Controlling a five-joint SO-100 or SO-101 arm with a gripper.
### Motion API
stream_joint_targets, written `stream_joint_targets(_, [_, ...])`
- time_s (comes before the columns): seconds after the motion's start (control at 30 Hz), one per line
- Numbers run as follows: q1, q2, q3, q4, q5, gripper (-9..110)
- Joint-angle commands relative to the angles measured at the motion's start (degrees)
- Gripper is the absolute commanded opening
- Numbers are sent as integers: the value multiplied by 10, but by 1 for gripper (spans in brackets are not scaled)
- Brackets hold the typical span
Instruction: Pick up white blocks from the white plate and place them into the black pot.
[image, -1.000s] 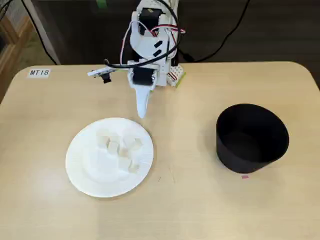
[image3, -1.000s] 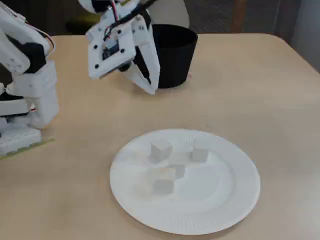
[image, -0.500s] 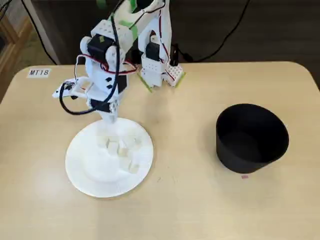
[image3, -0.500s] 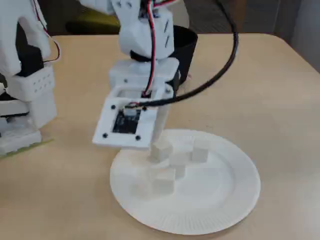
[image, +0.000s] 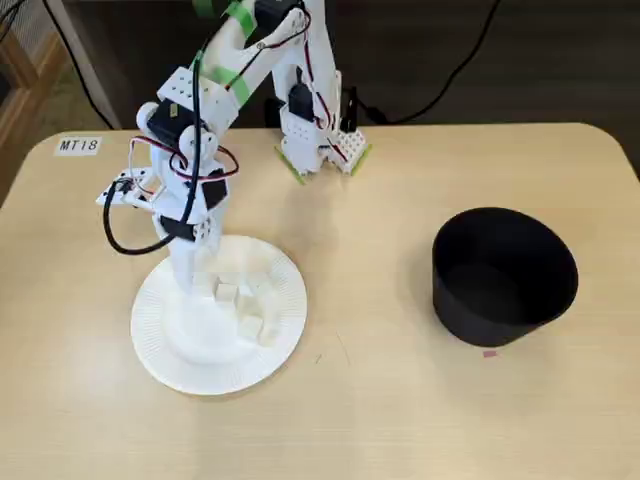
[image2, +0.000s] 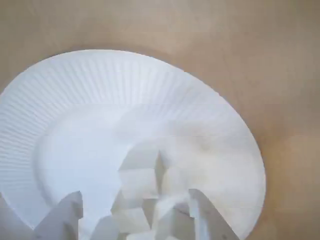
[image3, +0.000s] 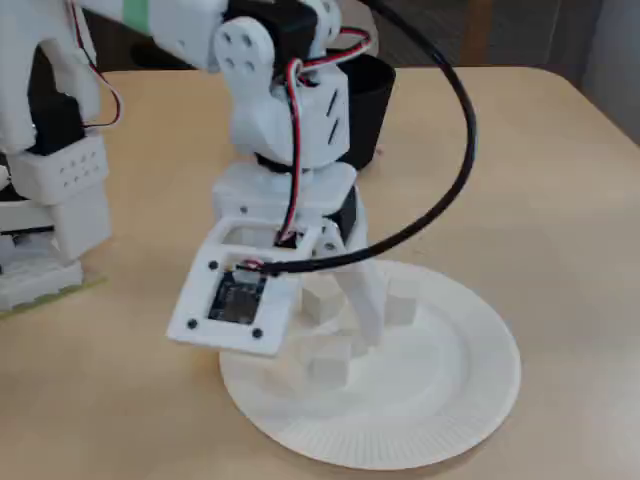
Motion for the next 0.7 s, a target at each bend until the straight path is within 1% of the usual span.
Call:
stream_joint_targets(0.0, [11, -6, -27, -8, 9, 31])
stream_joint_targets(0.67, [-14, -60, -24, -91, 19, 27])
